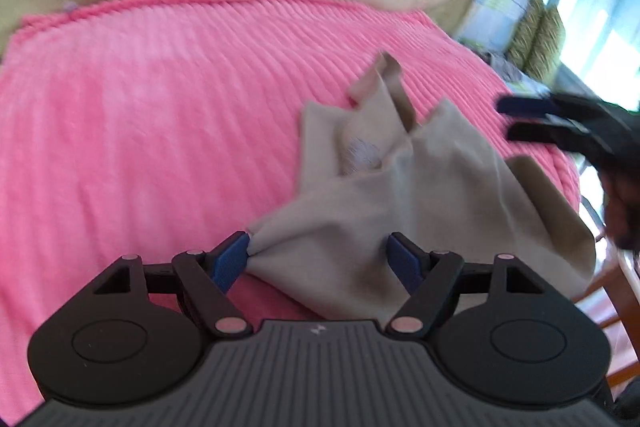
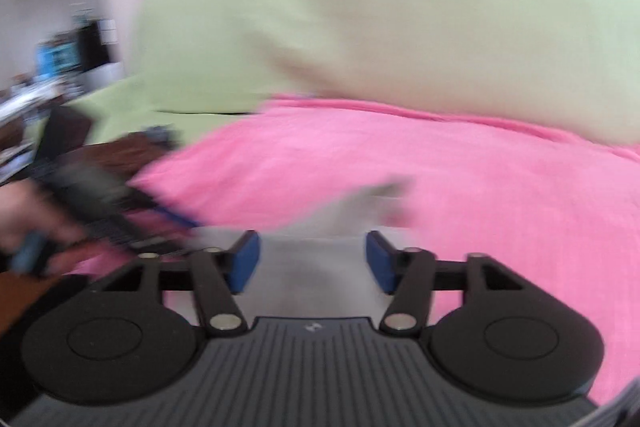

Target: Fold clothes

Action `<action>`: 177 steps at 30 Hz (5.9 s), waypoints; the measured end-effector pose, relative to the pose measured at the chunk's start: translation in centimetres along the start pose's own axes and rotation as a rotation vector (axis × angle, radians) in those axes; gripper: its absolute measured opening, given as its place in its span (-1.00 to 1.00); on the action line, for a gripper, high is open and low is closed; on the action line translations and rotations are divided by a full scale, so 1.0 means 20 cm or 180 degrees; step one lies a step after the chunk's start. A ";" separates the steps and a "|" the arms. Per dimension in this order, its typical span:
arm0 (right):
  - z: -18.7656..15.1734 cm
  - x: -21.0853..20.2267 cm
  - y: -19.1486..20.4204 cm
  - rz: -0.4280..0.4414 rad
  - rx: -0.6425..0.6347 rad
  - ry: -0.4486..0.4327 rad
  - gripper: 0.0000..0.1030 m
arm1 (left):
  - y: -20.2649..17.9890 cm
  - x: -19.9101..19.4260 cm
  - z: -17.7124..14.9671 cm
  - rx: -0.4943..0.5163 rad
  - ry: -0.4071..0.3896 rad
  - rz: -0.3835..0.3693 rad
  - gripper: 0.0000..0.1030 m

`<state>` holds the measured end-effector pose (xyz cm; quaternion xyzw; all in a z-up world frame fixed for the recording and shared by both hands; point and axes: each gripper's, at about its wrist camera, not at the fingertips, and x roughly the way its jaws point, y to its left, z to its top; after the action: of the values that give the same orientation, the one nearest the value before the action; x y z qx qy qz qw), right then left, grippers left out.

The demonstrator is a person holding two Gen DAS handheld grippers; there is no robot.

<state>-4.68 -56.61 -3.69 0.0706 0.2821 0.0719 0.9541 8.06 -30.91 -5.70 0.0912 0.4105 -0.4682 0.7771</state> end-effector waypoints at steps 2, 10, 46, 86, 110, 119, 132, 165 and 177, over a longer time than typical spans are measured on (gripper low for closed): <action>-0.02 0.06 -0.14 -0.0020 0.0183 0.0236 0.08 | -0.06 0.00 -0.01 0.0229 0.0003 -0.0068 -0.51; -0.16 -0.06 -0.05 0.0549 0.0224 0.0526 -0.85 | -0.08 -0.11 -0.06 0.0521 0.0138 0.0026 0.04; -0.03 0.36 -0.59 0.0911 0.1117 0.0450 -0.44 | 0.12 0.34 0.37 0.1265 -0.0038 -0.0866 -1.00; 0.26 0.12 -0.93 -0.0548 0.0716 -0.0156 0.19 | 0.36 0.36 0.71 0.0290 -0.0803 0.0603 0.07; -0.05 -0.07 0.40 0.0334 -0.0589 0.0053 -0.38 | 0.05 -0.30 0.01 -0.0163 -0.0772 0.0708 0.39; -0.22 -0.35 0.15 -0.0463 -0.0217 0.0098 0.03 | -0.19 -0.10 0.00 0.1076 -0.0622 0.0396 0.43; -0.37 -0.44 0.01 -0.1018 -0.0333 0.0329 0.37 | -0.14 -0.01 0.07 0.1090 -0.0279 -0.0094 -0.92; -0.37 -0.70 0.24 -0.0411 -0.0776 0.0757 -0.07 | -0.21 -0.53 -0.23 0.1388 -0.0053 -0.0380 -0.36; -0.16 -0.30 -0.57 -0.0511 0.1199 -0.0067 0.03 | 0.08 -0.17 0.26 0.0742 -0.0422 0.0352 -0.04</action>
<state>-10.42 -68.62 -5.22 0.2257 0.2854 -0.0591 0.9296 11.50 -30.43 -0.24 0.1722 0.2955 -0.4742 0.8113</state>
